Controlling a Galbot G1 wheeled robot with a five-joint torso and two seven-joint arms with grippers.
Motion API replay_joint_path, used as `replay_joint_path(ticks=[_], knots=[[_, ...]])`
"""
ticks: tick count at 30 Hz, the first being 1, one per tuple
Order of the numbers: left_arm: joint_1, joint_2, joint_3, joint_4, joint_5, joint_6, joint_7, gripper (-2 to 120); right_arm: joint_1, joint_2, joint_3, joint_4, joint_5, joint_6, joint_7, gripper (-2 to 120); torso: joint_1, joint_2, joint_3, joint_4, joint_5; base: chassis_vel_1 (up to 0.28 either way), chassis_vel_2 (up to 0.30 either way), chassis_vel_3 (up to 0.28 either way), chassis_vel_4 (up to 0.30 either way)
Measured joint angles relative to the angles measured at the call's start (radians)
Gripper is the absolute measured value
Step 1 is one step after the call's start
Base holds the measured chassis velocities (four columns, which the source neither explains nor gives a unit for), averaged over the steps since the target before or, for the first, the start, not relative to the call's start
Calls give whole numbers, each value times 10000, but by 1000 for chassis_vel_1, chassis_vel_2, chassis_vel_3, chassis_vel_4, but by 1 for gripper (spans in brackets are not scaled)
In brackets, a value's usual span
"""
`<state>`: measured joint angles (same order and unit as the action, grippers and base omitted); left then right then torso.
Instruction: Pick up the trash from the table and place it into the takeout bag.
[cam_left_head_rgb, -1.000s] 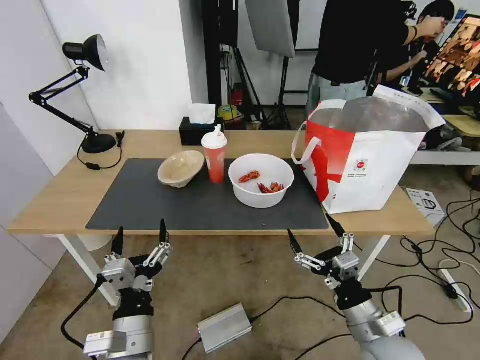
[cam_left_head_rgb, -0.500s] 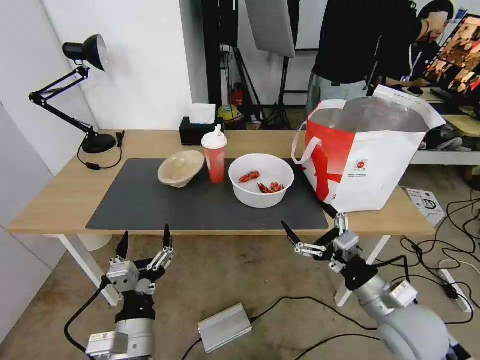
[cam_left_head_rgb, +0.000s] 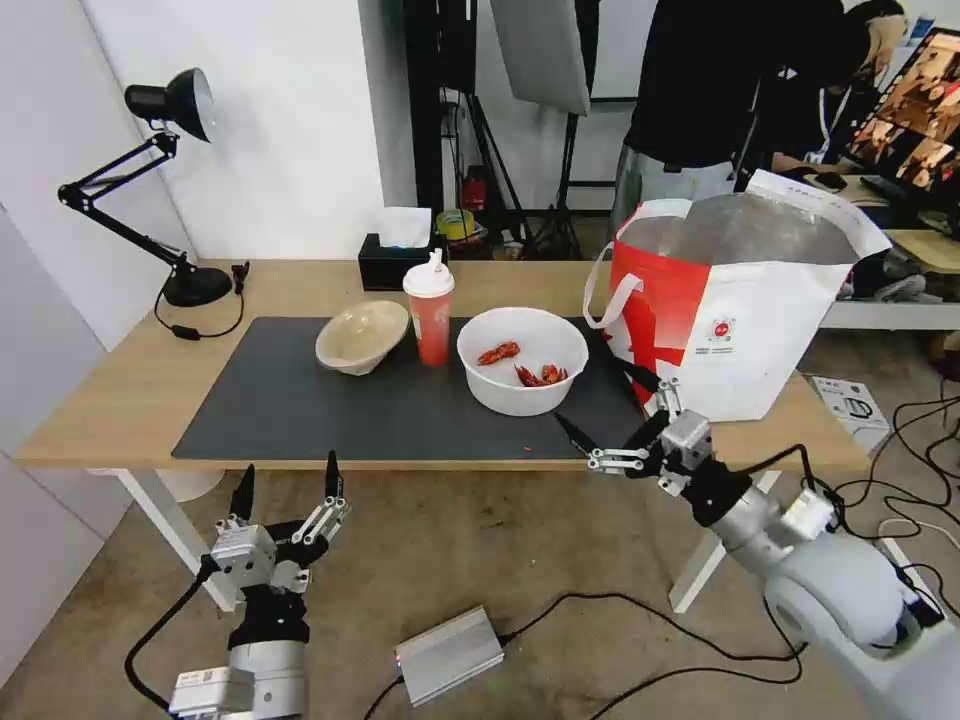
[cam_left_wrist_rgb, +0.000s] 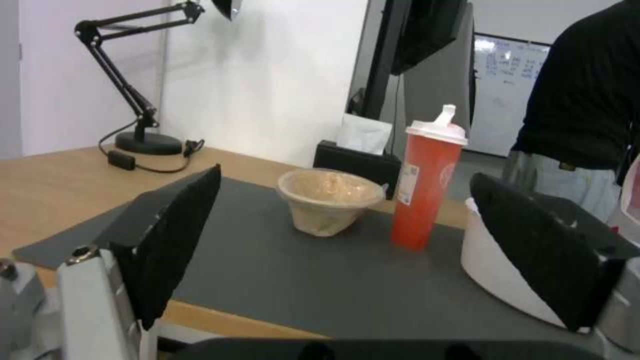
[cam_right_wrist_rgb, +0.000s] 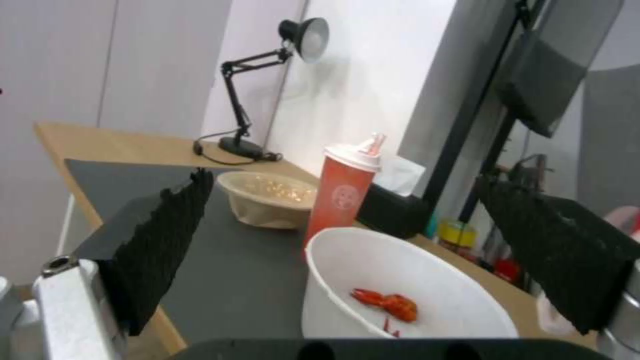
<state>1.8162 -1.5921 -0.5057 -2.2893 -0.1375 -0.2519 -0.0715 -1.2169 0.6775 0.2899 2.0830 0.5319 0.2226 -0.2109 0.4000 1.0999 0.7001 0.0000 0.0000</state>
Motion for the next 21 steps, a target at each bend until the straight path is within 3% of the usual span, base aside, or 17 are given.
replay_joint_path(ticks=[21], knots=[[168, -10, -29, 31, 63, -205, 18, 100, 3893, -372, -2792, -1679, 579, -270, -1015, 100, 0, 0, -1, 1, 0, 0, 0, 0, 0]])
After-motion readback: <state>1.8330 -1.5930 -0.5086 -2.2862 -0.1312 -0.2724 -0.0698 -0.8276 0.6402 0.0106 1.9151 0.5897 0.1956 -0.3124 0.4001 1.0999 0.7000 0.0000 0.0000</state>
